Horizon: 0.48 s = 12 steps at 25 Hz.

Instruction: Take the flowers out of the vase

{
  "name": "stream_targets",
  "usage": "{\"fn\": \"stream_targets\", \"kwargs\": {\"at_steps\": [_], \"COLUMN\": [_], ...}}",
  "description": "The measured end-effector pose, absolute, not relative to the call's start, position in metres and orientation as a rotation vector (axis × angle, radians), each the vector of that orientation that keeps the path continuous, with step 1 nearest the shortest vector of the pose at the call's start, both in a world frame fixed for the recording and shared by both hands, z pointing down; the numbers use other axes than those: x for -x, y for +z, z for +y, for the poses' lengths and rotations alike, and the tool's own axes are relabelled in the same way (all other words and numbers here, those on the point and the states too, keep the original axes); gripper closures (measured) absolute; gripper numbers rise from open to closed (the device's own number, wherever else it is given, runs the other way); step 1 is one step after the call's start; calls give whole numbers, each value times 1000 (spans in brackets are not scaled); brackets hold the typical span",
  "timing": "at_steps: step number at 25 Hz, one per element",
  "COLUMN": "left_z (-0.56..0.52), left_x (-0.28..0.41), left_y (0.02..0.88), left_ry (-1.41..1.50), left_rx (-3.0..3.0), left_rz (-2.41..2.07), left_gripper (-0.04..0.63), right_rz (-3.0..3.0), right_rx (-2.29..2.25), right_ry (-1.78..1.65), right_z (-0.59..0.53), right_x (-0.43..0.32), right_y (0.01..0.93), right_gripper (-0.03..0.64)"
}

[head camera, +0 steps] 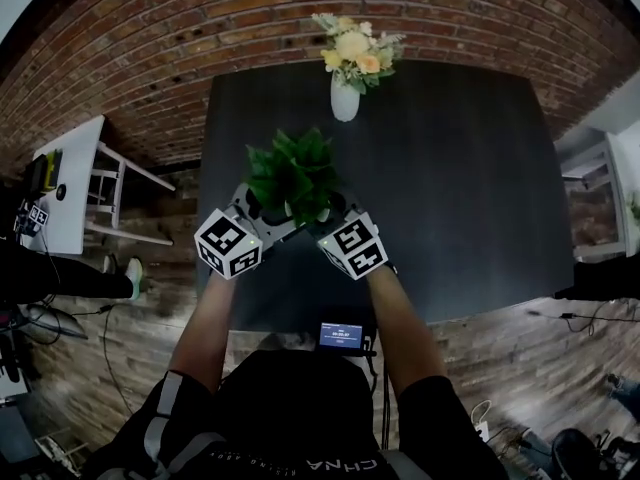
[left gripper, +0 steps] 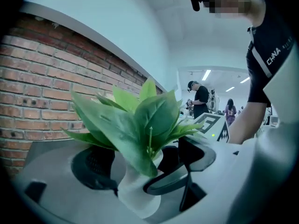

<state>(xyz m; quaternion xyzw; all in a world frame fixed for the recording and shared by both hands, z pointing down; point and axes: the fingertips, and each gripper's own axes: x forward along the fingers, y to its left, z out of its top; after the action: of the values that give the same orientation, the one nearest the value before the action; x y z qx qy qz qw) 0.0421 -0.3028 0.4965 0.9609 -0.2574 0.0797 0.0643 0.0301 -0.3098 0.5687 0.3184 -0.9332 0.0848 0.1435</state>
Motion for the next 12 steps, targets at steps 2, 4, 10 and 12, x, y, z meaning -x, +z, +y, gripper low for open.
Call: {"fn": "stream_targets", "kwargs": {"at_steps": [2, 4, 10, 12], "left_z": [-308, -312, -315, -316], "left_x": [-45, -47, -49, -48], "left_y": [493, 491, 481, 476], "left_ry": [207, 173, 130, 114], "left_rx": [-2909, -2911, -2924, -2930], "left_rz": [-804, -829, -853, -859], "left_gripper": [189, 189, 294, 346], "right_rz": [-2697, -2697, -2691, -2688], "right_rx": [-912, -903, -898, -900], "right_ry": [253, 261, 260, 262], "right_z": [-311, -311, -310, -310], "right_x": [-30, -30, -29, -29], "right_y": [569, 570, 570, 570], "right_gripper": [371, 371, 372, 371]}}
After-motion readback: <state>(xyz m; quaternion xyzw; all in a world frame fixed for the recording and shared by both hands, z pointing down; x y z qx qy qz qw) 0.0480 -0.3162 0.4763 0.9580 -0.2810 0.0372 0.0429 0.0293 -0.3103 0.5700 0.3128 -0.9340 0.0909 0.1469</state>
